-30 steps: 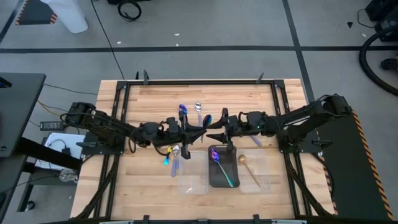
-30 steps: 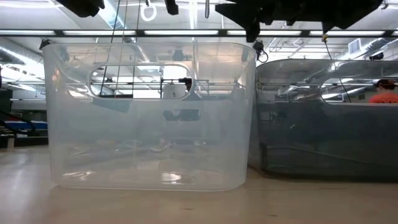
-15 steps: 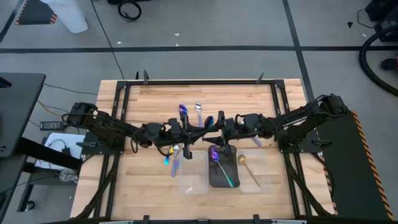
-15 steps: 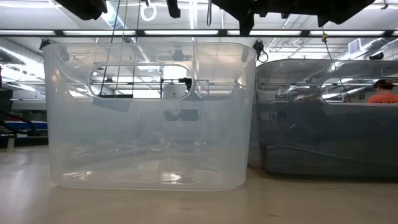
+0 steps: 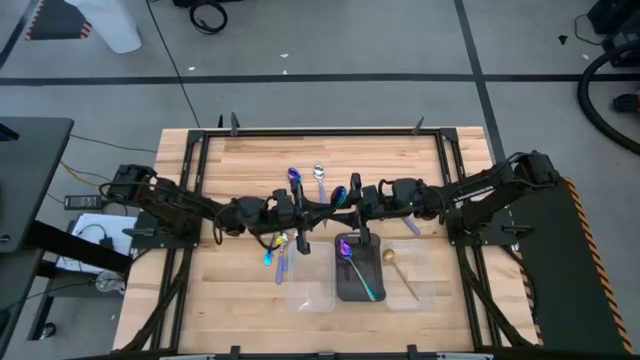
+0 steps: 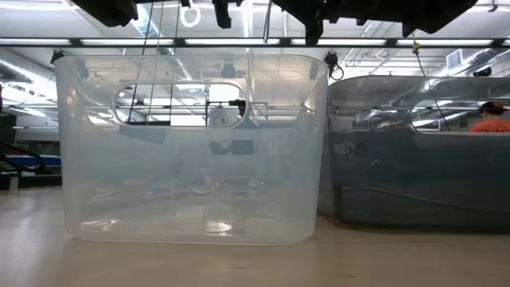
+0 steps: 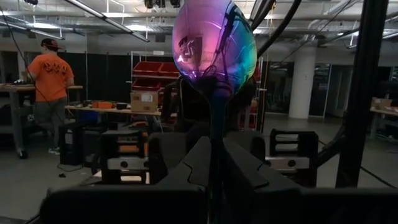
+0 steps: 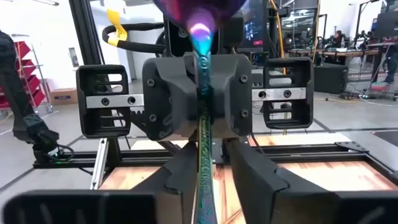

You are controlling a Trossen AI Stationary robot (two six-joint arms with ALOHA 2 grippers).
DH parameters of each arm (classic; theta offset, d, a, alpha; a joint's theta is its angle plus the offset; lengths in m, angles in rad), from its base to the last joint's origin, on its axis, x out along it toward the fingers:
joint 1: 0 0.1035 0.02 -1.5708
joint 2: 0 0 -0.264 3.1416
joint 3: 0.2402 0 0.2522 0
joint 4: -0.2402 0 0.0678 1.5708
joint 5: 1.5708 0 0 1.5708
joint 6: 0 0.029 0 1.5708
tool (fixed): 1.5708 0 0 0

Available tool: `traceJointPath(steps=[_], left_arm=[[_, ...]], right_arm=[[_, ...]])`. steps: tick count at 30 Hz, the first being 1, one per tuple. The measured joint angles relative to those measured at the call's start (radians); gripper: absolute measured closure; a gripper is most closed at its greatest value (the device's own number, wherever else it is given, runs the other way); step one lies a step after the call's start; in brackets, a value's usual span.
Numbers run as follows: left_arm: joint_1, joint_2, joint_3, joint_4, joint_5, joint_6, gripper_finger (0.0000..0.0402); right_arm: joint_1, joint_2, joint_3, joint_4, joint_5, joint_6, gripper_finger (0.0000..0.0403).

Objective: Sort silverware by color (type)
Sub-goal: Put the blue spoon into the black bin

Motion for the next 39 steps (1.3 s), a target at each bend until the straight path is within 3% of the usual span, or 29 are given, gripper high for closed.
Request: traceJointPath(steps=[7,14,20,26,32,39], left_arm=[[0.022,-0.002,0.000,-0.052,0.002,-0.011,0.0370],[0.033,-0.001,0.000,-0.081,0.000,-0.031,0.0361],[0.034,-0.002,0.000,-0.099,0.000,-0.031,0.0290],[0.022,-0.076,0.000,-0.257,0.005,-0.037,0.0237],[-0.016,-0.183,0.001,-0.500,0.018,-0.054,0.0237],[-0.038,-0.270,0.002,-0.768,0.004,-0.072,0.0241]], right_arm=[[-0.003,0.002,-0.001,-0.011,0.006,-0.019,0.0374],[-0.020,-0.006,-0.001,-0.074,0.017,0.021,0.0379],[-0.023,-0.014,0.000,-0.126,0.059,0.074,0.0375],[-0.012,-0.015,0.000,-0.164,0.086,0.128,0.0374],[0.021,-0.024,0.000,-0.262,0.279,0.195,0.0372],[0.084,-0.024,0.000,-0.326,0.427,0.340,0.0372]])
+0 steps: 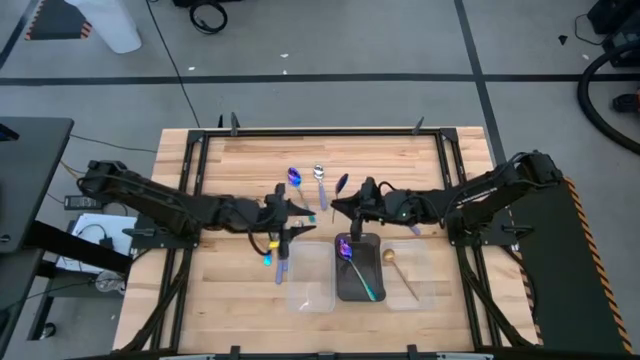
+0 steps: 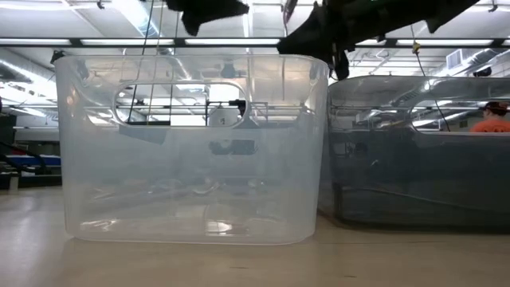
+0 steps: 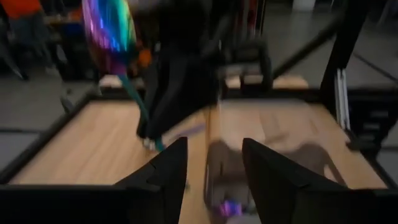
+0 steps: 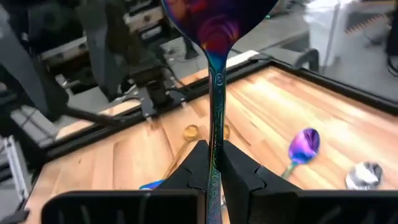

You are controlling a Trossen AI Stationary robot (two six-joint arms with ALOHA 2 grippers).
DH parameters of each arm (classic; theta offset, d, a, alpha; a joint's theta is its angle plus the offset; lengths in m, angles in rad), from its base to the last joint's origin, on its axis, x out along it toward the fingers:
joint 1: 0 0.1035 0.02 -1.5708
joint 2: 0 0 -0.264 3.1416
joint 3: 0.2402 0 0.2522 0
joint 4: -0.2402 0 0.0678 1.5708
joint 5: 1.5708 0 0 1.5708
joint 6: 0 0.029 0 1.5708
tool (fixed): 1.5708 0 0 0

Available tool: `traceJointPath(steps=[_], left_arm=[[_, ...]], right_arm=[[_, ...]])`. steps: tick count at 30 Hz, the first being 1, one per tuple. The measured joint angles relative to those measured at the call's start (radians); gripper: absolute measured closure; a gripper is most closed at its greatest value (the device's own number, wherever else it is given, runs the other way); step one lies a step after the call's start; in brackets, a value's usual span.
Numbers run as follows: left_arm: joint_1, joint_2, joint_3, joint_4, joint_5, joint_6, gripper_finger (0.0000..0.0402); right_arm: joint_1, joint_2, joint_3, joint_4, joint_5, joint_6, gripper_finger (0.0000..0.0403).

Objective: Sort silverware by color (type)
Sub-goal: Put the blue spoon into the black bin

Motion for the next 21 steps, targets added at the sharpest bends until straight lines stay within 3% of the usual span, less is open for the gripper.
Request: traceJointPath(steps=[9,13,21], left_arm=[[-0.057,0.000,-0.007,-0.188,-0.004,-0.001,0.0241],[-0.102,0.000,-0.070,-0.120,-0.007,0.022,0.0241],[-0.164,-0.015,-0.212,0.029,-0.031,0.024,0.0241]], right_arm=[[0.073,0.000,0.000,-0.118,0.082,0.226,0.0371],[0.112,0.000,0.022,-0.232,0.081,0.355,0.0371],[0.189,0.007,0.209,-0.609,0.071,0.558,0.0371]])
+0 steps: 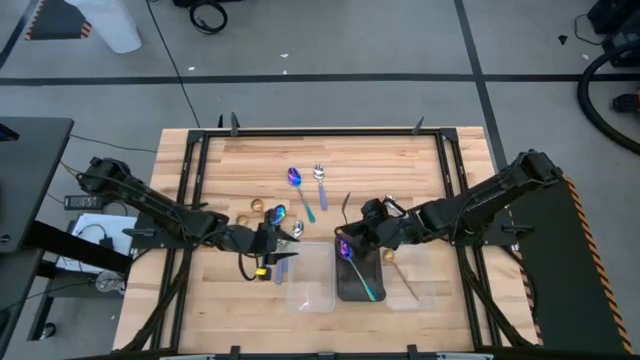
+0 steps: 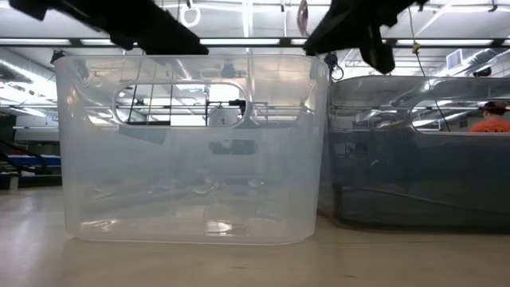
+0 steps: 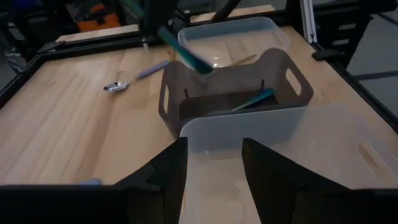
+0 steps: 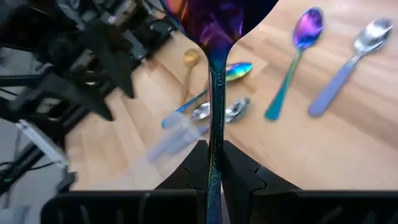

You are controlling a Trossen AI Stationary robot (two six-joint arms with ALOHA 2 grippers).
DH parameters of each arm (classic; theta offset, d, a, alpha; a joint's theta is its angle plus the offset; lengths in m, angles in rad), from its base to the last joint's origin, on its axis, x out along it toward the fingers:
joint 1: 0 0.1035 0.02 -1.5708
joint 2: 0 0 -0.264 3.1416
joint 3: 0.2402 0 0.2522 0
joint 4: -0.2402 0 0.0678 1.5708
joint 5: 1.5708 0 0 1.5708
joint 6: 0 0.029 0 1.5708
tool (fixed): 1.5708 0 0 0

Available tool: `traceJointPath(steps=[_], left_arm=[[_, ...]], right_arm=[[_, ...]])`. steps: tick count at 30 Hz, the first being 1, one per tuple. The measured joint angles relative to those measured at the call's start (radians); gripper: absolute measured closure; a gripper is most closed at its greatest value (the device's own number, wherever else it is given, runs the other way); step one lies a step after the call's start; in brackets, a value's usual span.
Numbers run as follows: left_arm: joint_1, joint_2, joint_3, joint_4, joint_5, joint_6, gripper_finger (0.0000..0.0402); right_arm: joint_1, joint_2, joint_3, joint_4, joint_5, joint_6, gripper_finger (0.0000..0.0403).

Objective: Sort silverware by color (type)
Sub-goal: Put the blue spoon into the black bin

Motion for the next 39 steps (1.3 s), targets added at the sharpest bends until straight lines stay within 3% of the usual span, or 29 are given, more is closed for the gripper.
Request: traceJointPath(steps=[7,22,27,39], left_arm=[[-0.033,-0.014,-0.139,0.165,0.002,-0.015,0.0241],[-0.065,-0.081,-0.300,0.190,0.002,-0.128,0.0242],[-0.064,-0.086,-0.318,0.181,-0.002,-0.157,0.0242],[-0.057,-0.086,-0.317,0.121,-0.001,-0.165,0.0242]], right_arm=[[0.034,0.089,0.125,-0.223,-0.072,0.179,0.0371],[0.034,0.401,0.522,-0.713,-0.355,0.365,0.0371],[0.034,0.444,0.559,-0.813,-0.415,0.425,0.0371],[0.011,0.552,0.559,-0.839,-0.554,0.419,0.0371]])
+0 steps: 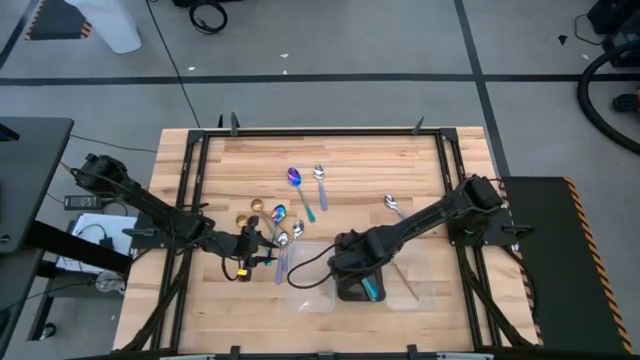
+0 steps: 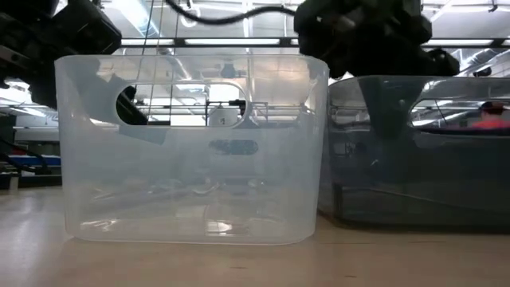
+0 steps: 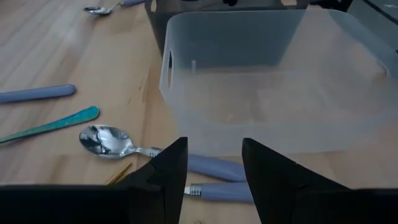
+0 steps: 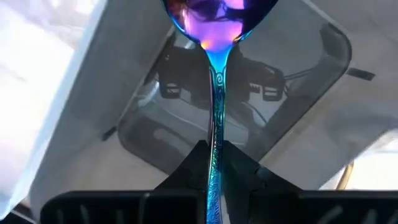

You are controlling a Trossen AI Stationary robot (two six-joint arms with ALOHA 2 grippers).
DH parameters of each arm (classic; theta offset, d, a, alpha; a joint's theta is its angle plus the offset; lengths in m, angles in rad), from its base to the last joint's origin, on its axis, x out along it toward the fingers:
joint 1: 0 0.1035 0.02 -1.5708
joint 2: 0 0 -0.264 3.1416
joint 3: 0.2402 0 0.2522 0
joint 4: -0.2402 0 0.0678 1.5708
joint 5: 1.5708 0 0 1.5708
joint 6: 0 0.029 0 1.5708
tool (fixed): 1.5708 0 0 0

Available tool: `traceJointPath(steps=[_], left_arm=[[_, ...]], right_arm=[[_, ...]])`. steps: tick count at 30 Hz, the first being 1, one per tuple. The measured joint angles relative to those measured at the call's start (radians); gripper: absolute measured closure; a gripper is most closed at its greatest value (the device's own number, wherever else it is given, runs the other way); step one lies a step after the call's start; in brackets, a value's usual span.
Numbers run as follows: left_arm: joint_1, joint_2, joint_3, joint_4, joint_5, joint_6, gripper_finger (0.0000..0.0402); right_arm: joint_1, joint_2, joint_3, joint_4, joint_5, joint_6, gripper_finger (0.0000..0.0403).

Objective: Sort silverware by color (type)
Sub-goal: Put the blue spoon into the black bin, then put the purple into the left transparent bin

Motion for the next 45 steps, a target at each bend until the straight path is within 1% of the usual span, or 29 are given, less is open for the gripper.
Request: traceJointPath(steps=[4,10,16,20,26,29,32,35,37,39,45], left_arm=[[0.001,0.000,0.000,-0.012,-0.001,-0.028,0.0242],[0.001,0.000,0.000,-0.032,-0.001,-0.044,0.0242],[0.001,0.000,0.001,-0.058,-0.003,-0.056,0.0242],[0.002,0.000,0.001,-0.077,-0.004,-0.095,0.0242],[0.027,0.001,0.001,-0.121,-0.009,-0.154,0.0242],[0.048,0.001,0.001,-0.163,-0.009,-0.182,0.0242],[0.069,0.001,0.001,-0.188,-0.009,-0.196,0.0241],[0.091,0.001,0.001,-0.202,-0.009,-0.207,0.0242],[0.106,0.001,0.001,-0.220,-0.008,-0.209,0.0241],[0.121,0.001,0.001,-0.233,-0.008,-0.214,0.0241],[0.165,0.004,0.001,-0.263,-0.007,-0.249,0.0241]], right_arm=[[-0.021,0.036,0.000,-0.011,-0.033,-0.007,0.0370],[-0.052,0.075,0.000,-0.021,-0.112,-0.038,0.0368],[-0.071,0.087,0.000,-0.013,-0.145,-0.062,0.0356],[-0.079,0.089,0.000,-0.008,-0.153,-0.082,0.0331],[-0.094,0.085,0.000,-0.011,-0.150,-0.104,0.0277],[-0.103,0.082,0.000,-0.014,-0.177,-0.125,0.0255],[-0.112,0.068,0.000,-0.017,-0.183,-0.146,0.0243],[-0.118,0.042,0.000,-0.026,-0.194,-0.165,0.0240],[-0.120,0.015,0.000,-0.032,-0.191,-0.174,0.0241],[-0.120,-0.016,0.000,-0.044,-0.164,-0.181,0.0244],[-0.125,-0.108,0.000,-0.100,-0.017,-0.198,0.0252]])
